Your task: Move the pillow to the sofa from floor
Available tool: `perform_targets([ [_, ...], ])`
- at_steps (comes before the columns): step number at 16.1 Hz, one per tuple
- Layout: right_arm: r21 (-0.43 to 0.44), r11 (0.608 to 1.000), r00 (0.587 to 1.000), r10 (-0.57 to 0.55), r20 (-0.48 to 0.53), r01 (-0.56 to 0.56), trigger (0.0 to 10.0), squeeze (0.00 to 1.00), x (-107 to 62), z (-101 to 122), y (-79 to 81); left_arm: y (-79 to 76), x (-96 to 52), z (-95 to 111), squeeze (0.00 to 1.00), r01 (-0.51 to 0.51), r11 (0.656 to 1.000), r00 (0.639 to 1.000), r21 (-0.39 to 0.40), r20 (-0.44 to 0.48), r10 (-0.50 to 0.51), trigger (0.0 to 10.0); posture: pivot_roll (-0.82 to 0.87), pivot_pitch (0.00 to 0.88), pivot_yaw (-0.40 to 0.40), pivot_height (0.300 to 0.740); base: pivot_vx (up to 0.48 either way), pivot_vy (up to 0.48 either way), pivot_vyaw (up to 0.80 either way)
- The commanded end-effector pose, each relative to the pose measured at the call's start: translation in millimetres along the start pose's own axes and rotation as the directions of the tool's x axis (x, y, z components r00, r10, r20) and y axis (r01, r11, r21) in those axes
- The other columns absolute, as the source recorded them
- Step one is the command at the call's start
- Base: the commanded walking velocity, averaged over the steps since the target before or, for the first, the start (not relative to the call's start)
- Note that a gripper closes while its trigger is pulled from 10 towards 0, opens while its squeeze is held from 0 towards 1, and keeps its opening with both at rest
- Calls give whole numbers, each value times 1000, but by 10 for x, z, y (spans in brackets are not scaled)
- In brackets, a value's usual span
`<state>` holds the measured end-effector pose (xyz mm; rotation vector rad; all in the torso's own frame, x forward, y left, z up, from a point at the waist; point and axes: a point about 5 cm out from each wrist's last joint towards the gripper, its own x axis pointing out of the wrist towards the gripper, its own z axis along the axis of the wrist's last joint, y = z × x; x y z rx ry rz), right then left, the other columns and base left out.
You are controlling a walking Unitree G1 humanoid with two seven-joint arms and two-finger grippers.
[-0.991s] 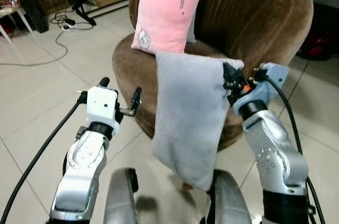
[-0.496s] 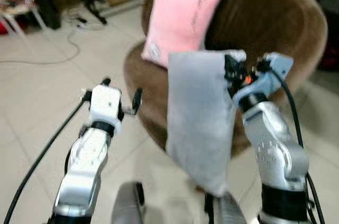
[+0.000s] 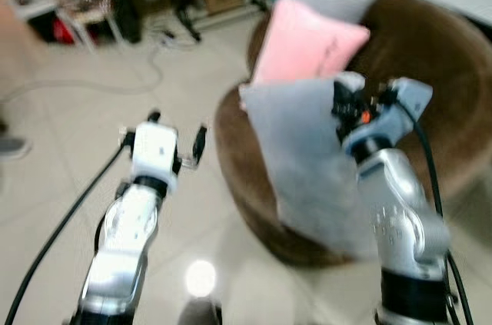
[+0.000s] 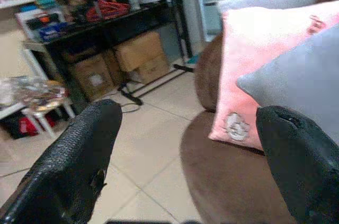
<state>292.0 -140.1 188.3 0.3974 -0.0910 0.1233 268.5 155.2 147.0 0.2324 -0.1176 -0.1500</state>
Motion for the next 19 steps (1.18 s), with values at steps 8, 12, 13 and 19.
perform_targets([
  [8,-142,986,996,-89,-5,88,10000,0,-119,-142,-128,58,28,-76,82,45,999,999,-5,-23,-45,10000,9,0,93,740,0,0,0],
  [12,-184,966,983,-181,20,182,10000,0,-213,-157,-317,79,66,-89,86,69,997,997,17,-20,-68,10000,-7,0,118,740,0,0,0],
  [13,-200,963,984,-179,27,180,10000,0,-229,-150,-323,57,73,-96,90,82,997,996,11,-20,-82,10000,-13,0,126,740,0,0,0],
  [19,-265,940,976,-203,80,217,10000,0,-388,-134,-325,-86,187,-139,86,171,985,985,-9,-8,-171,10000,-106,0,201,740,0,0,0],
])
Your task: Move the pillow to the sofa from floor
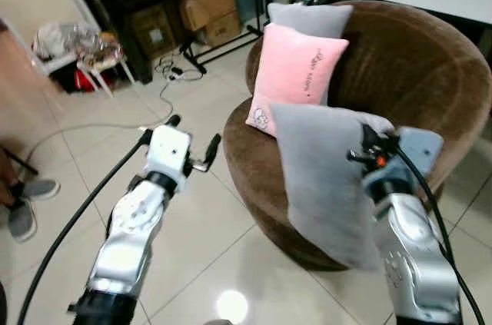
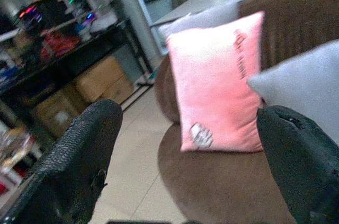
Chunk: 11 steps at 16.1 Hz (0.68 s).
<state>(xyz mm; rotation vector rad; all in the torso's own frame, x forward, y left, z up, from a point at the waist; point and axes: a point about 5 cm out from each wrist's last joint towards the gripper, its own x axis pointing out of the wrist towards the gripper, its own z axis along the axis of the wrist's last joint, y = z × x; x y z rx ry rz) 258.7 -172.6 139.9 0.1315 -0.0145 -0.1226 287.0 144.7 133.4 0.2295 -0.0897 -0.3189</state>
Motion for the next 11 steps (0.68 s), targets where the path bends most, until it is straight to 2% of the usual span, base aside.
perform_targets([
  [1,-3,1000,995,8,103,-8,10000,0,-22,198,45,10,29,-18,86,6,1000,1000,3,0,-6,10000,-127,0,202,740,0,0,0],
  [3,-33,999,993,6,117,-3,10000,0,-78,250,24,-18,77,-47,90,0,1000,1000,-12,4,0,10000,-146,0,199,740,0,0,0],
  [6,-66,998,994,-4,114,11,10000,0,-117,310,-84,-127,123,-68,90,-25,999,999,-41,24,26,10000,-165,0,100,740,0,0,0],
  [7,-73,997,994,-1,111,9,10000,0,-110,319,-93,-140,123,-67,90,-31,998,999,-45,27,33,10000,-163,0,91,740,0,0,0],
  [8,-110,994,993,33,112,-20,10000,0,-69,374,-79,-155,100,-68,90,-44,998,998,-48,37,46,10000,-149,0,34,740,0,0,0],
  [10,-131,990,992,56,114,-41,10000,0,-41,410,-62,-145,81,-75,90,-58,997,997,-41,41,60,10000,-132,0,-7,740,0,0,0],
  [11,-135,989,991,78,112,-62,10000,0,3,434,-37,-62,1,-100,90,-108,994,993,-29,35,109,10000,-95,0,-51,740,0,0,0],
])
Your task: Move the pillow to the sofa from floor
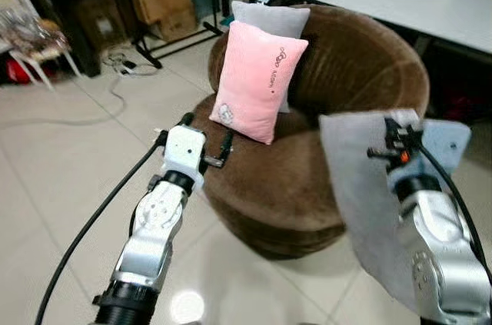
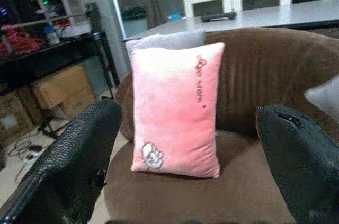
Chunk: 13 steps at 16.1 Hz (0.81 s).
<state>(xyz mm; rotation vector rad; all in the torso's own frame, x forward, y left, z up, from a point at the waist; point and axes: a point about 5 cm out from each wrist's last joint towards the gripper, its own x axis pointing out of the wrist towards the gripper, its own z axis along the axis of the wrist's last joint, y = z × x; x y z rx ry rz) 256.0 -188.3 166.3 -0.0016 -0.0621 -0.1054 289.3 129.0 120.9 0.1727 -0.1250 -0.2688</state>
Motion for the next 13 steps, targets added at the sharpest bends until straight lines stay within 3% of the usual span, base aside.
perform_targets([
  [1,2,998,996,62,61,-62,10000,0,64,160,79,186,-143,-12,86,-96,995,995,30,-5,96,10000,-67,0,-65,740,0,0,0],
  [3,24,995,995,92,26,-93,10000,0,159,8,127,263,-295,-17,86,-123,990,992,66,-23,124,10000,12,0,-71,740,0,0,0],
  [6,79,989,991,130,-44,-126,10000,0,182,-192,186,305,-380,67,82,-131,988,991,80,-2,132,10000,23,0,-48,740,0,0,0],
  [9,85,978,977,197,-84,-190,10000,0,163,-256,290,288,-402,79,86,-124,989,992,85,-7,125,10000,8,0,-19,740,0,0,0],
  [13,130,980,979,168,-113,-153,10000,0,133,-332,215,258,-373,94,98,-101,991,995,89,-17,103,10000,4,0,-8,740,0,0,0],
])
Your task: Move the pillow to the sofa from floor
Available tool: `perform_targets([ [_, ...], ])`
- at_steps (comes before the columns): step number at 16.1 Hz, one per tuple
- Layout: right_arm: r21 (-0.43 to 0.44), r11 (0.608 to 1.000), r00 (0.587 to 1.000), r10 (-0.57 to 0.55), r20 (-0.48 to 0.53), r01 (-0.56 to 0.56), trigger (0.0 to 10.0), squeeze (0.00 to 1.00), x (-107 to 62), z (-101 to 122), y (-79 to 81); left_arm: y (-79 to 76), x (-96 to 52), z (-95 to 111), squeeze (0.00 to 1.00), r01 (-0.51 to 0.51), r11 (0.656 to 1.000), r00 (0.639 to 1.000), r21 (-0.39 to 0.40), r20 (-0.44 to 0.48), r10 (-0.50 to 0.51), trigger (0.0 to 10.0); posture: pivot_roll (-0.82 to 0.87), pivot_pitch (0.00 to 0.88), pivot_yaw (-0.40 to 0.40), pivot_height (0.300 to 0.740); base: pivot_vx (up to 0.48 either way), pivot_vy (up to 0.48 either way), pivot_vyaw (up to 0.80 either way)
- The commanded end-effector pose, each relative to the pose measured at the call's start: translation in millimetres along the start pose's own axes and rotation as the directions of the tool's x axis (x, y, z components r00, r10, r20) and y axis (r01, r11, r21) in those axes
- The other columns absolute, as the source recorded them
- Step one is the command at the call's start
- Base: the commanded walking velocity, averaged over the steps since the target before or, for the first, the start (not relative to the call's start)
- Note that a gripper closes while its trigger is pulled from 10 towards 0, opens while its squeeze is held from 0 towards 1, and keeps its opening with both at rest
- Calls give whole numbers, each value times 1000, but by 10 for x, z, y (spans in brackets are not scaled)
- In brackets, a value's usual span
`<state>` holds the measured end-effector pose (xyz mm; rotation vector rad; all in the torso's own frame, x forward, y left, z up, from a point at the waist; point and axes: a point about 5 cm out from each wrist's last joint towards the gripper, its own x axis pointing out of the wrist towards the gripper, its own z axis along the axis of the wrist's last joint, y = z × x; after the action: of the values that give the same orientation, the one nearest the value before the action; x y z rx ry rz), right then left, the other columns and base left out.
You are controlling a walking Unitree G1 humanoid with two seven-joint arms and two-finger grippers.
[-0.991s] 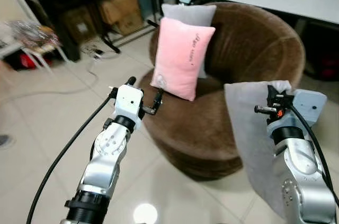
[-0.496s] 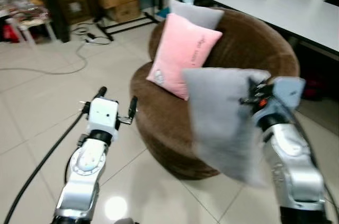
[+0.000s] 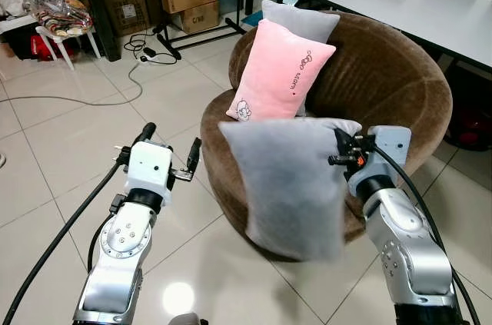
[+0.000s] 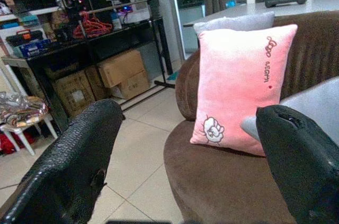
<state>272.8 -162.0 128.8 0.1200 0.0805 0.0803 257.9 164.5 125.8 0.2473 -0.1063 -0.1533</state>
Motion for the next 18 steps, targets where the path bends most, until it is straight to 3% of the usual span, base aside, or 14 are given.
perform_targets([
  [1,12,1000,1000,-9,25,9,10000,0,0,65,-51,5,21,75,102,12,1000,1000,5,23,-12,10000,6,0,-1,740,0,0,0],
  [5,23,999,998,31,59,-32,10000,0,35,120,51,34,42,115,102,14,1000,999,0,29,-14,10000,8,0,9,740,200,0,0],
  [8,24,999,996,41,74,-43,10000,0,31,165,75,45,70,146,102,20,1000,999,-9,38,-19,10000,2,0,15,740,270,0,-800],
  [18,21,993,988,115,105,-117,10000,0,29,267,203,55,70,182,102,31,999,999,-12,42,-30,10000,8,0,16,740,272,0,0],
])
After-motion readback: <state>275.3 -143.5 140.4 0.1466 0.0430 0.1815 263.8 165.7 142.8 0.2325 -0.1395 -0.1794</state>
